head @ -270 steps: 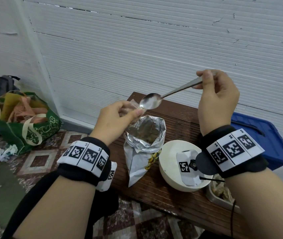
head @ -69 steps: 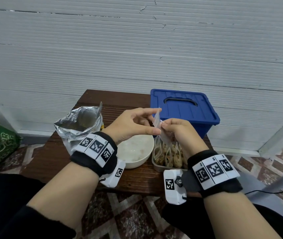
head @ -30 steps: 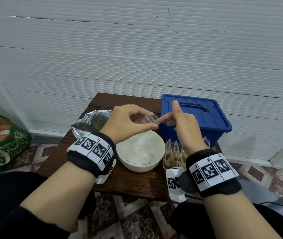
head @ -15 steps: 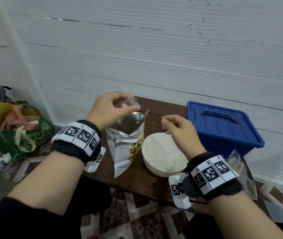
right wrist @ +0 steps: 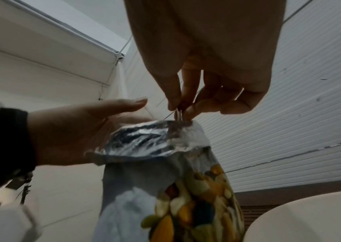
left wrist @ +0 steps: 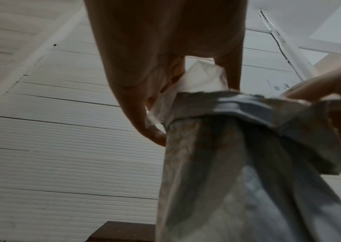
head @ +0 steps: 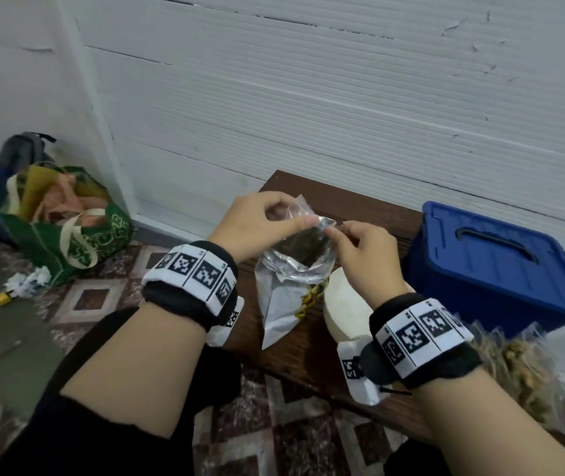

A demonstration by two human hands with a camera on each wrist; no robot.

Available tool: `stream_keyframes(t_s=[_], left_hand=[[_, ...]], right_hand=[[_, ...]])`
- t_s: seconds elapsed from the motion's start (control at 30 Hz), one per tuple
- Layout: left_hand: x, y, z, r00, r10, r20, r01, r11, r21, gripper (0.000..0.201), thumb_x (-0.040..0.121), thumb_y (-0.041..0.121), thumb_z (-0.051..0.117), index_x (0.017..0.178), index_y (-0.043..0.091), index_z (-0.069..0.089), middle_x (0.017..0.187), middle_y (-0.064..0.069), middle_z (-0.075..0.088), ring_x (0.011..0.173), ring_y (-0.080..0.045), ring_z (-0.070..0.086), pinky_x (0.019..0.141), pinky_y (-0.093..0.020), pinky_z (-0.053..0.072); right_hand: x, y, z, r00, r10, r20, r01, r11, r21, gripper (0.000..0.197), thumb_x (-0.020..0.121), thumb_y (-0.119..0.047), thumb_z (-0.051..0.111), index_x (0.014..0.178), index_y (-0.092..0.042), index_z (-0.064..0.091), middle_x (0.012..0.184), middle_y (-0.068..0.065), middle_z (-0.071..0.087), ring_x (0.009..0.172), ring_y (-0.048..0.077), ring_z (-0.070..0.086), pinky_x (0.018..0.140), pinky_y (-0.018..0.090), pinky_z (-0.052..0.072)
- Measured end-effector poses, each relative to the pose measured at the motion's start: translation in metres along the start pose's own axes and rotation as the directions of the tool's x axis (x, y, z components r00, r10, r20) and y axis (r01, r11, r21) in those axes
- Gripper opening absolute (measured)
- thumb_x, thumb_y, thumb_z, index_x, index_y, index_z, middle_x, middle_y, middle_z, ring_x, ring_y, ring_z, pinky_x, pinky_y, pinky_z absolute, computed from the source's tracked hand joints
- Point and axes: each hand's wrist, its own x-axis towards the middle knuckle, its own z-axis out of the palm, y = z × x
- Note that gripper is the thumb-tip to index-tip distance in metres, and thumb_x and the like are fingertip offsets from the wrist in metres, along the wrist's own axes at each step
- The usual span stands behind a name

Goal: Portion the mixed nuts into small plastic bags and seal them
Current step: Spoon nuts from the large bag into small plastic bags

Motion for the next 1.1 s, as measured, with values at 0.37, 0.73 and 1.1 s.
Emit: stream_keyframes(t_s=[0.37, 0.73, 1.1], left_hand=[[0.002, -0.002, -0.001, 0.998, -0.050, 0.042, 0.052, 0.998, -0.034, 0.030, 0.075, 0.053, 0.073, 0.092, 0.029, 0.072, 0.081, 0.014, 0.066, 0.078, 0.003, 0.060, 0.071, -0.015, 0.044], [-0.004, 0.003, -0.009, 0.998, -0.050, 0.029, 0.051, 0.998, -0.027, 0.032, 0.075, 0.052, 0.073, 0.094, 0.027, 0.071, 0.091, 0.011, 0.069, 0.086, -0.002, 0.061, 0.079, -0.019, 0.049], [-0.008, 0.005, -0.033, 0.997, -0.030, 0.064, 0.027, 0.998, 0.053, 0.027, 0.072, 0.047, 0.077, 0.094, 0.033, 0.068, 0.084, 0.021, 0.065, 0.066, 0.014, 0.051, 0.059, -0.004, 0.036]], right_hand=[[-0.003, 0.003, 0.013, 0.994, -0.110, 0.021, 0.112, 0.992, -0.061, 0.015, 0.090, -0.016, 0.063, 0.082, -0.011, 0.074, 0.066, -0.007, 0.061, 0.065, 0.011, 0.056, 0.062, 0.020, 0.039], [0.010, 0.007, -0.004, 0.939, 0.287, -0.189, -0.232, 0.935, 0.267, 0.032, 0.095, -0.018, 0.055, 0.065, -0.014, 0.068, 0.076, 0.002, 0.069, 0.068, 0.010, 0.056, 0.066, 0.025, 0.041], [0.031, 0.024, -0.039, 0.839, 0.477, -0.262, -0.319, 0.821, 0.473, 0.039, 0.092, -0.015, 0.054, 0.055, -0.010, 0.065, 0.084, -0.007, 0.073, 0.099, 0.017, 0.064, 0.096, 0.037, 0.048]])
